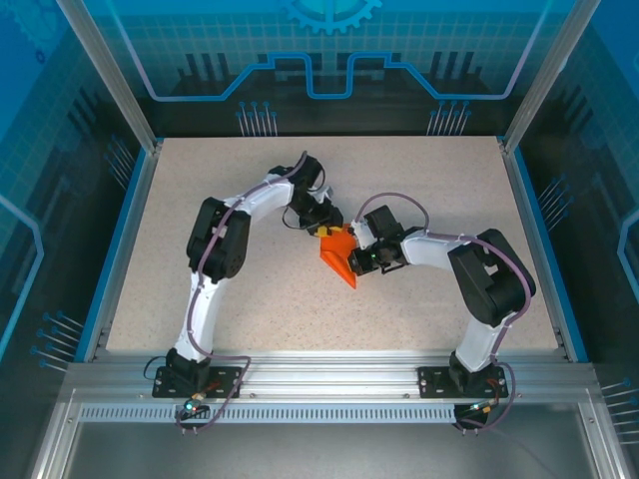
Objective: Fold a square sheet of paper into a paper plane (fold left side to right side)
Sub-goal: Third fold the triangle at the center of the table.
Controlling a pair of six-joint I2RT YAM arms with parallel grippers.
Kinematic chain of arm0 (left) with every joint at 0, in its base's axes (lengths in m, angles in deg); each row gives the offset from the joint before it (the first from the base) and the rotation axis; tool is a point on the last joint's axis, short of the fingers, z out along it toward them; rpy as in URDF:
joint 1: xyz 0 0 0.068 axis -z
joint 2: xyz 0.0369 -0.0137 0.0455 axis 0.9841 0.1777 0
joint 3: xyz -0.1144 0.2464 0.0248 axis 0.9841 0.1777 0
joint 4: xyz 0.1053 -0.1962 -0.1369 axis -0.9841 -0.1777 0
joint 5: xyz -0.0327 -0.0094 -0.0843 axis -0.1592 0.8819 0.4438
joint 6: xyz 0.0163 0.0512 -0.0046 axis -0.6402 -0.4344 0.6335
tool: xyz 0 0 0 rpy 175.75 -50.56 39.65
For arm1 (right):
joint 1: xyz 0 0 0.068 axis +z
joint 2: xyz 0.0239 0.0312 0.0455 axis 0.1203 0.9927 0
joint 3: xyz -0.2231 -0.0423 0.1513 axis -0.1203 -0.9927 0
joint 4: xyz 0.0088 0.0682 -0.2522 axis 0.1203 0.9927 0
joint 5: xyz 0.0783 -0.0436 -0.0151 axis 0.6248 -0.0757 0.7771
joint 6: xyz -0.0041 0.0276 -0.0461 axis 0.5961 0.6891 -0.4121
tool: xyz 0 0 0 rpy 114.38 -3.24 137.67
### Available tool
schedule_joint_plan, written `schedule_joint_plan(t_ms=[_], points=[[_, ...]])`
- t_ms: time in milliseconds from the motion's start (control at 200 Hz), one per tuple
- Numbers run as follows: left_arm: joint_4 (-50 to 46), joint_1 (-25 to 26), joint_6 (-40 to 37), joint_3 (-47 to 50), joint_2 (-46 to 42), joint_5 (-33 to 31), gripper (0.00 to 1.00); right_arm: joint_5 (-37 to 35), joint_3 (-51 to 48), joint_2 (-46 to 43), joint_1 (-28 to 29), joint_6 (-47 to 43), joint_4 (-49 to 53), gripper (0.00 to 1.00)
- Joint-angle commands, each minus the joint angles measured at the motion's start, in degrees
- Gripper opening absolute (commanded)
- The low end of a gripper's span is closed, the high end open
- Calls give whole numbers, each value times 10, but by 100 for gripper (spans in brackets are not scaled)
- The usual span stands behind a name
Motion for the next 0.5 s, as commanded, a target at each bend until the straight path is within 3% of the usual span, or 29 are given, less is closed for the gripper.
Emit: schedule_joint_plan(t_ms=[0,100,225,495], points=[[18,-15,-16,51,-108,-49,40,-21,0,20,-3,-14,43,0],[56,-18,-11,127,-165,-42,32,-20,0,20,-4,-16,43,0],[120,-12,8,214,-203,22,24,-19,0,21,-4,-18,44,0],[173,30,20,275,-178,53,18,-17,6,28,-2,-20,51,0]])
